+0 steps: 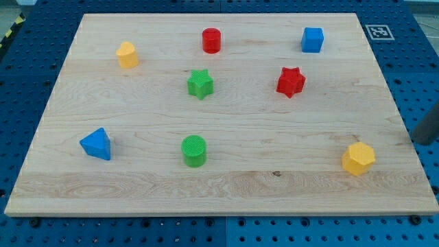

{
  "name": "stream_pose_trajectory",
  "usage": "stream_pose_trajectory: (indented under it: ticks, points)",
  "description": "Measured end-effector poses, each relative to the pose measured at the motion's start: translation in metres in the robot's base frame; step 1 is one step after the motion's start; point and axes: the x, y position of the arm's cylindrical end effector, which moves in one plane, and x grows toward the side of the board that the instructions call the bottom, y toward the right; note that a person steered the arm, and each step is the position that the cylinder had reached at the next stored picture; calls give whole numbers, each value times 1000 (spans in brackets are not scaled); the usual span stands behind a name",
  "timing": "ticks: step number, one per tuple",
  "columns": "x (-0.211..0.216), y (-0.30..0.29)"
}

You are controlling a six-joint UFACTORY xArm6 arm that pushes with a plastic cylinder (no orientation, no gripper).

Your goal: Move the yellow hexagon to the bottom of the board

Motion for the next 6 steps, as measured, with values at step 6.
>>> stream_pose_trajectory:
  ticks: [6]
  points:
    - [17, -101]
